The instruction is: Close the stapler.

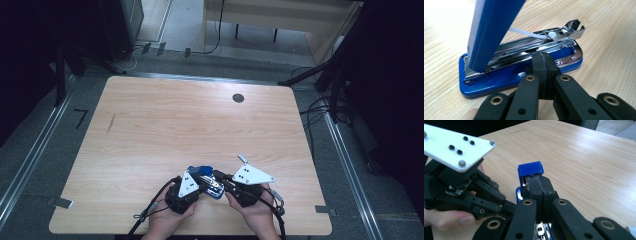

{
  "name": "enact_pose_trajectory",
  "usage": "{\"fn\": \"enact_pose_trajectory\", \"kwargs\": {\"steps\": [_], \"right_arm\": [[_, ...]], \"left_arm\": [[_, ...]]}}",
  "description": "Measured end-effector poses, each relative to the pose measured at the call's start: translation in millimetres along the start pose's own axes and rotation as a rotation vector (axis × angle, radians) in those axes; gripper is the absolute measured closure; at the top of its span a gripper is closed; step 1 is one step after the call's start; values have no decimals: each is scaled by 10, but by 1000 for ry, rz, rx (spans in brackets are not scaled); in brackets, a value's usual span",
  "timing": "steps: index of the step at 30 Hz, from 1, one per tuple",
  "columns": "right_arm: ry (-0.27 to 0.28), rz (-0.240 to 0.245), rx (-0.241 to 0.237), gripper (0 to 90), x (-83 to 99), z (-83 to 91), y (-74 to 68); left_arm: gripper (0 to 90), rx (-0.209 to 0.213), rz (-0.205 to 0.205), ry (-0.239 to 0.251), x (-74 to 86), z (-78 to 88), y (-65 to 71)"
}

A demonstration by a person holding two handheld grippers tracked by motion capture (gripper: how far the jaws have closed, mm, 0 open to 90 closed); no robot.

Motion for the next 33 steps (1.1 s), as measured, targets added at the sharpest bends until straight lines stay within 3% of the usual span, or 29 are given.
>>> {"fn": "enact_pose_trajectory", "kwargs": {"steps": [33], "right_arm": [[11, 57, -47, 900, -346, -339, -164]], "left_arm": [[900, -5, -2, 2, -2, -1, 3]]}}
Point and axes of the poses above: each handheld gripper's, and its own axes: z roughly backward along the jaws, x roughly out of its underside, y roughly to its right, the point moved 4 cm from there along -z, roughly forward along the jaws, and after that the axes turned 9 degrees about -z, right-handed, at the moved point
